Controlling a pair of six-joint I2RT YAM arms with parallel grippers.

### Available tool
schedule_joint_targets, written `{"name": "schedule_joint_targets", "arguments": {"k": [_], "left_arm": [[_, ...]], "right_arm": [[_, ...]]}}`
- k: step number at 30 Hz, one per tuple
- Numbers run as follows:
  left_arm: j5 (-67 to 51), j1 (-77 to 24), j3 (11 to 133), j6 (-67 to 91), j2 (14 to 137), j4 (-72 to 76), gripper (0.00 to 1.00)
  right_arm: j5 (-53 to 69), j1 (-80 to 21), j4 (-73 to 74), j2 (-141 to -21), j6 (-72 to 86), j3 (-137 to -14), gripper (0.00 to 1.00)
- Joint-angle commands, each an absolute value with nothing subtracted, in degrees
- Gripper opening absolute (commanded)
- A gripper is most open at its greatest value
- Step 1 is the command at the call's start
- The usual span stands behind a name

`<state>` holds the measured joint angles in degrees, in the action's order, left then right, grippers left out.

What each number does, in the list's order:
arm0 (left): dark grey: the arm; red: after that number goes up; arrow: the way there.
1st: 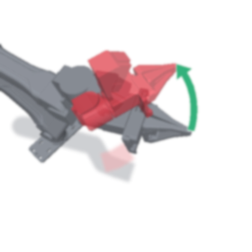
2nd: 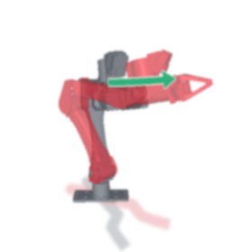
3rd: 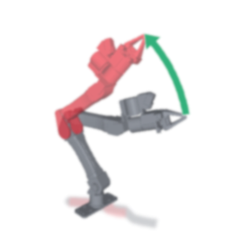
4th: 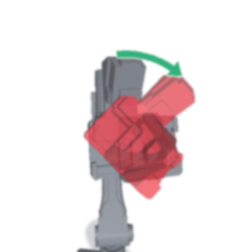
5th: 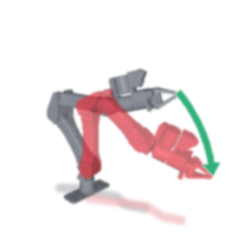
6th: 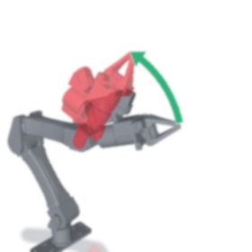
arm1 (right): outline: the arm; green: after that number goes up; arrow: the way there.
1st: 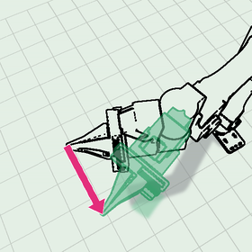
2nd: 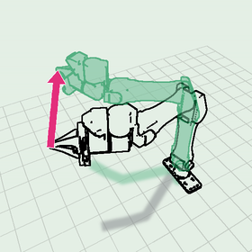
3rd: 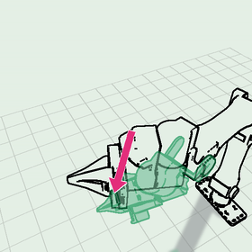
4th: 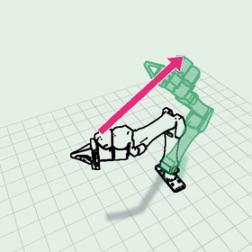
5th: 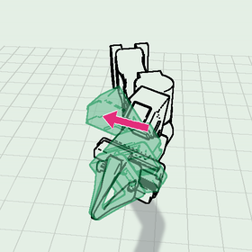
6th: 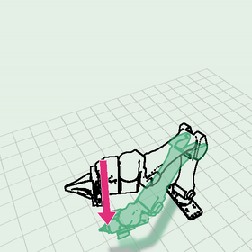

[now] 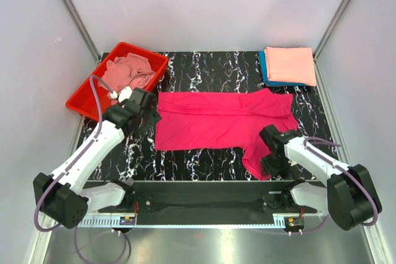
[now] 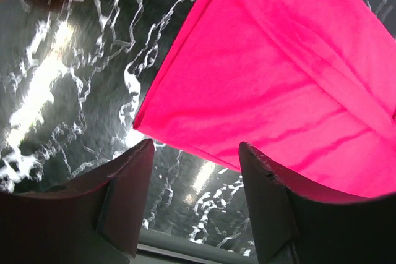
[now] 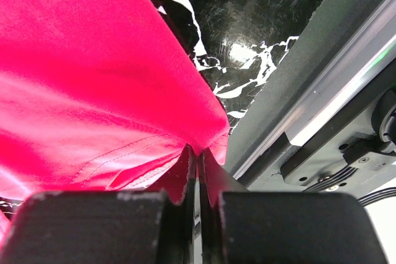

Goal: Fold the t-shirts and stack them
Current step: Fold the tshirt

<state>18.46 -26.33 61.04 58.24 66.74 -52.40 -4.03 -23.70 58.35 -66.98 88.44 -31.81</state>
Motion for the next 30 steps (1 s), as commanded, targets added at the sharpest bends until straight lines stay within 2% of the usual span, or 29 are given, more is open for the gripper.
{"name": "schedule_joint_targets", "arguments": {"k": [1,5,11,30], "left_arm": [[19.7,-27.7,57.8,68.1,64.6,-55.7,0.61],[19.3,-28.6,52.6,71.4,63.4,-51.5,0.61],[20.1,-28.7,50.5,73.0,69.1,-49.7,0.61],[19.3,-32.1,43.8,88.1,83.8,-42.8,0.6]], "right_arm": [[-7.3,-24.4,59.9,-65.0,88.4,-33.4,0.0],[-10.4,-24.5,63.0,-63.0,86.6,-37.1,0.0],[-18.5,-24.5,70.0,-61.5,82.1,-44.0,0.0],[-20.2,-24.6,63.6,-54.6,72.7,-46.4,0.0]]}}
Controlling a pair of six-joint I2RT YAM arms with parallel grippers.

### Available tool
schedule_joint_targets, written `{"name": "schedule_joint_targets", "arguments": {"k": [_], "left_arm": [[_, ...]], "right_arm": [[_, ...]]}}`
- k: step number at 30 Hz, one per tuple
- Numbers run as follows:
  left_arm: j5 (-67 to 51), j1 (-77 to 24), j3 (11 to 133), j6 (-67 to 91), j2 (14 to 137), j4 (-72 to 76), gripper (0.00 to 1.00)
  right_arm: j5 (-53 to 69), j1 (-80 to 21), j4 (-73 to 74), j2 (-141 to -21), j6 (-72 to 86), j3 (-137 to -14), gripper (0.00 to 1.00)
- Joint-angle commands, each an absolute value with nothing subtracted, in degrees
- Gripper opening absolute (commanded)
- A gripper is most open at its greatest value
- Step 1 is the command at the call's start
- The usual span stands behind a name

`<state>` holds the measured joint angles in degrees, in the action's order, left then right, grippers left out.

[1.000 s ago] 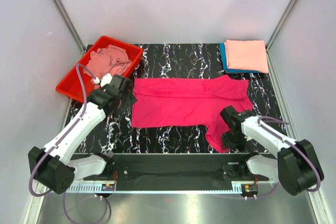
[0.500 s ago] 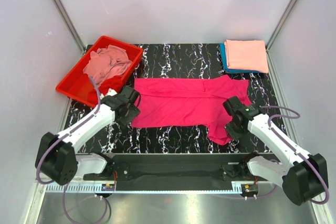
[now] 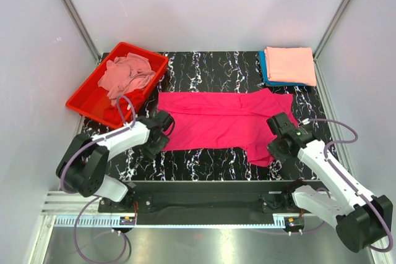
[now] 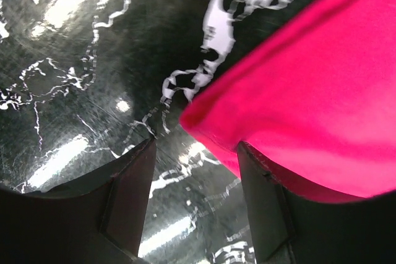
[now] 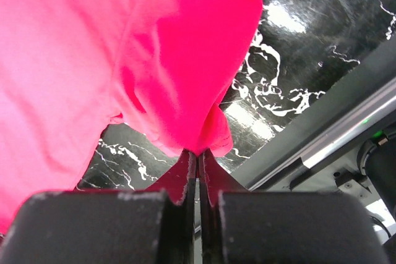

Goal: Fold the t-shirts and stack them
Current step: Fold the tshirt

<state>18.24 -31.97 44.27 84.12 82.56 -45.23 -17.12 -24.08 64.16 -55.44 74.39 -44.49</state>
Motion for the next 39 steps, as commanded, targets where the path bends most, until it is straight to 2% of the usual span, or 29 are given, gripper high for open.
{"name": "schedule_joint_targets", "arguments": {"k": [1,3,6,7,8,11,16,22,32,39], "left_arm": [[19.2,-32.1,43.9,88.0,84.3,-42.5,0.59],[19.0,-32.1,44.2,88.3,85.9,-42.9,0.56],[19.1,-32.0,44.5,88.5,86.1,-43.4,0.39],[19.3,-32.1,44.5,88.5,85.9,-43.7,0.33],[19.6,-32.1,44.7,88.6,85.6,-44.0,0.17],[20.8,-32.1,45.3,89.0,83.0,-45.9,0.0],[22.2,-32.0,48.1,87.9,81.6,-46.0,0.0],[24.4,-31.7,55.7,86.7,85.2,-51.3,0.0],[26.0,-28.7,61.2,86.3,89.5,-54.4,0.0],[27.7,-25.6,66.6,84.7,92.4,-55.6,0.0]], "right_arm": [[-20.3,-24.5,63.6,-54.1,72.7,-46.2,0.0],[-21.2,-24.5,64.1,-53.6,72.5,-46.3,0.0],[-23.0,-24.5,64.7,-53.3,71.9,-46.8,0.0],[-23.5,-24.5,64.9,-53.2,71.8,-47.2,0.0],[-24.6,-24.6,65.0,-53.3,71.4,-47.5,0.0],[-26.9,-24.5,64.3,-54.0,70.1,-48.9,0.0],[-29.5,-24.5,60.9,-57.8,67.4,-51.4,0.0],[-32.4,-24.5,57.9,-62.7,63.5,-54.6,0.0],[-39.8,-24.1,56.6,-68.6,56.2,-60.8,0.0],[-37.8,-19.7,50.8,-71.7,49.8,-62.4,0.0]]}}
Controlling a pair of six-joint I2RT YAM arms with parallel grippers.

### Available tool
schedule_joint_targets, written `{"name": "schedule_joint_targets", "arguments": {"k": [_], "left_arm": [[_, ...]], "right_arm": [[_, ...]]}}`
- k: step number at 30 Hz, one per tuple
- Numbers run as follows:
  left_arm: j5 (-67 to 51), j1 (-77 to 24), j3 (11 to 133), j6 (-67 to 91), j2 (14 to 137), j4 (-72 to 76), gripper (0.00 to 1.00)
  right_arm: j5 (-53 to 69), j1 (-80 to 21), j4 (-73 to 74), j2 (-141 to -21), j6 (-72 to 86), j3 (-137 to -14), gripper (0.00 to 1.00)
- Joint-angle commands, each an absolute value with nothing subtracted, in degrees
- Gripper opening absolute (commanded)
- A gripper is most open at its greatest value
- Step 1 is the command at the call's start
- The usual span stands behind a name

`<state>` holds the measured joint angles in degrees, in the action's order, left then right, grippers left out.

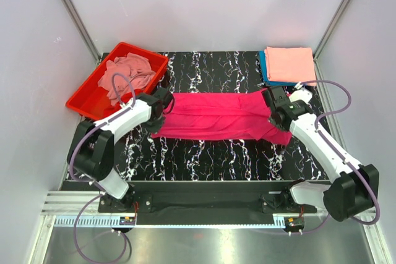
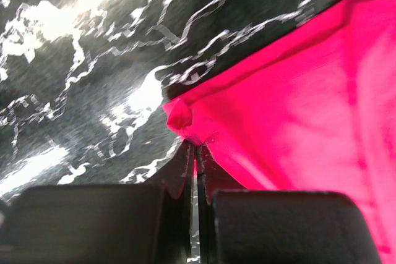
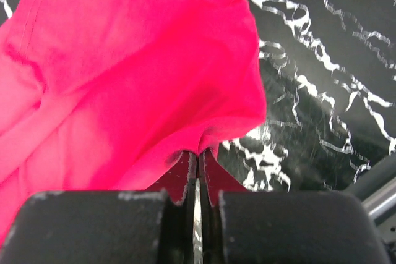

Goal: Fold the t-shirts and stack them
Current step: Fold the tshirt

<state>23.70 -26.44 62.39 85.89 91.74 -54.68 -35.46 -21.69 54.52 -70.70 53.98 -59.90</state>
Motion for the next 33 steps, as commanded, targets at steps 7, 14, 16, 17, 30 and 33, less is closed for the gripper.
{"name": "schedule_joint_targets", "arguments": {"k": [7,14,16,17,30,33], "left_arm": [[28.7,-25.3,72.5,82.5,96.9,-56.0,0.0],[29.6,-24.8,79.5,80.4,104.4,-58.5,0.0],[31.0,-24.8,80.8,80.1,105.8,-59.1,0.0],[31.3,-24.8,82.2,80.0,106.3,-59.9,0.0],[35.0,-24.7,88.8,79.6,113.1,-64.0,0.0],[35.6,-24.5,90.2,79.6,114.2,-64.9,0.0]], "right_arm": [[-35.9,-16.7,43.8,-74.4,42.6,-63.0,0.0],[-35.8,-15.7,42.1,-79.1,37.6,-65.0,0.0],[-34.7,-15.7,40.6,-79.7,34.4,-65.1,0.0],[-34.7,-15.7,40.7,-80.8,34.0,-65.6,0.0],[-36.3,-15.5,40.4,-86.5,31.0,-69.0,0.0],[-36.7,-15.4,40.3,-87.3,30.9,-69.3,0.0]]}}
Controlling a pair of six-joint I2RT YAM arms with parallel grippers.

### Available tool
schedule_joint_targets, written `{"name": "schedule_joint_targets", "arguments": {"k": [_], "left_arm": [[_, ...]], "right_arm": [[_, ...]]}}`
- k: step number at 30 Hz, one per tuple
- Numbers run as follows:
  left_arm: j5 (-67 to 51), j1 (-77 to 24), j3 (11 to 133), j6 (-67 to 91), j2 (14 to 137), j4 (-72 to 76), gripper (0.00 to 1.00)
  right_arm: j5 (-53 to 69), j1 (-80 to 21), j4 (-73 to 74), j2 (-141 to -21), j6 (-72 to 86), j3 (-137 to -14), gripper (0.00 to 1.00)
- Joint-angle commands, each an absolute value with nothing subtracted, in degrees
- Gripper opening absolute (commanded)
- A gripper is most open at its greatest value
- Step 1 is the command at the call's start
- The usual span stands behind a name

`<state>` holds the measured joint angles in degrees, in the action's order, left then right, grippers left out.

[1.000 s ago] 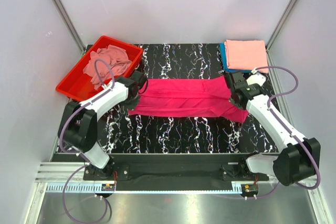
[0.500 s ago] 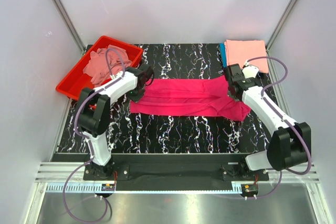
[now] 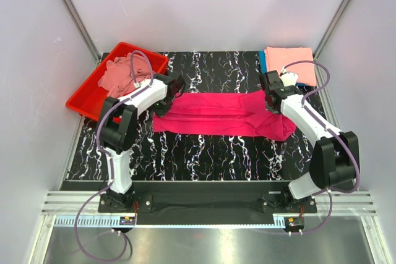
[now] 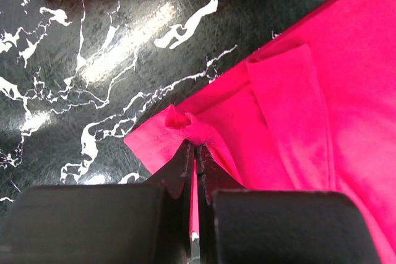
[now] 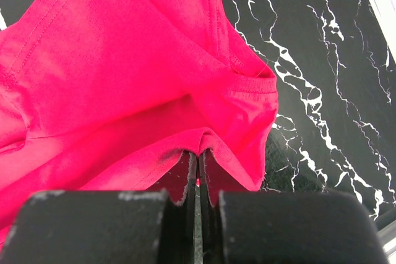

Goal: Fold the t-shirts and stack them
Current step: Fold the tshirt

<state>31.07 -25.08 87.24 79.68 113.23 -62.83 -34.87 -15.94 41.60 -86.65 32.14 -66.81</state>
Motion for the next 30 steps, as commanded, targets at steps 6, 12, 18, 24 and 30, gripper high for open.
{"name": "schedule_joint_targets", "arguments": {"k": [6,12,18,24,30], "left_arm": [[33.9,-24.1,90.6,78.8,115.0,-62.1,0.0],[34.1,-24.0,93.0,78.1,116.2,-62.5,0.0],[33.7,-23.9,94.1,76.6,117.4,-61.7,0.0],[34.1,-23.8,95.0,76.5,118.8,-64.6,0.25],[34.4,-23.9,94.7,74.4,116.1,-64.4,0.61]], "right_arm": [[-37.0,-15.0,39.6,-87.6,30.3,-69.8,0.0],[-37.0,-14.6,39.1,-89.2,29.4,-71.5,0.0],[-36.0,-14.3,37.8,-91.6,27.7,-72.7,0.0],[-34.7,-14.2,37.8,-94.1,27.2,-73.5,0.0],[-34.4,-14.1,38.1,-94.5,28.0,-73.5,0.0]]}}
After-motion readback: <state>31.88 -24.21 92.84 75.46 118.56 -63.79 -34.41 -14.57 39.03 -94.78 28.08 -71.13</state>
